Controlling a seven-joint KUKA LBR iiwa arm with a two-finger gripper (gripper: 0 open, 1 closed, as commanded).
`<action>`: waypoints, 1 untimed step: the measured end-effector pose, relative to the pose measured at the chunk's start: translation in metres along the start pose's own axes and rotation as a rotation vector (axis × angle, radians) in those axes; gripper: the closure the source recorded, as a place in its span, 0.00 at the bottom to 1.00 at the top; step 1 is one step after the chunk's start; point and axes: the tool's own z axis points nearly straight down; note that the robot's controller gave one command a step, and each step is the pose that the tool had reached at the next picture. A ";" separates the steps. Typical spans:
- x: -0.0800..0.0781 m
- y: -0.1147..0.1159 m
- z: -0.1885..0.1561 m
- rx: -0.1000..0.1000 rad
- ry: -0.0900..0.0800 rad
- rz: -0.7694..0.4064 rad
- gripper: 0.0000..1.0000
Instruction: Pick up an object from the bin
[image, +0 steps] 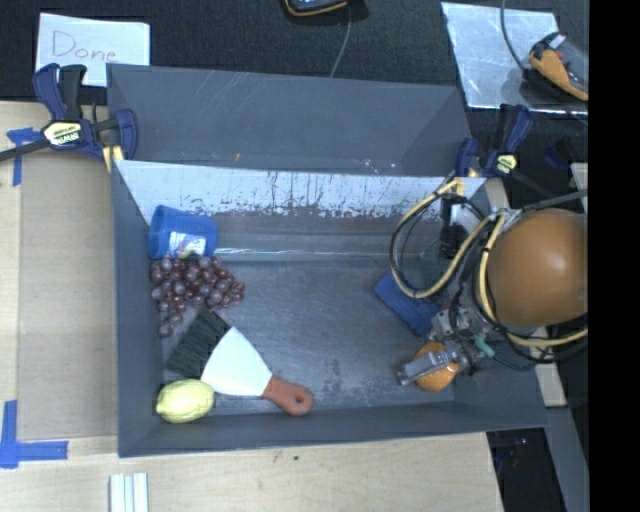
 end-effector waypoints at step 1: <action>0.000 0.000 -0.005 0.002 0.002 -0.002 1.00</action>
Offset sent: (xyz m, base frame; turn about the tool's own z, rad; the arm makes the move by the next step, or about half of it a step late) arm -0.0003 0.0002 0.0379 -0.0028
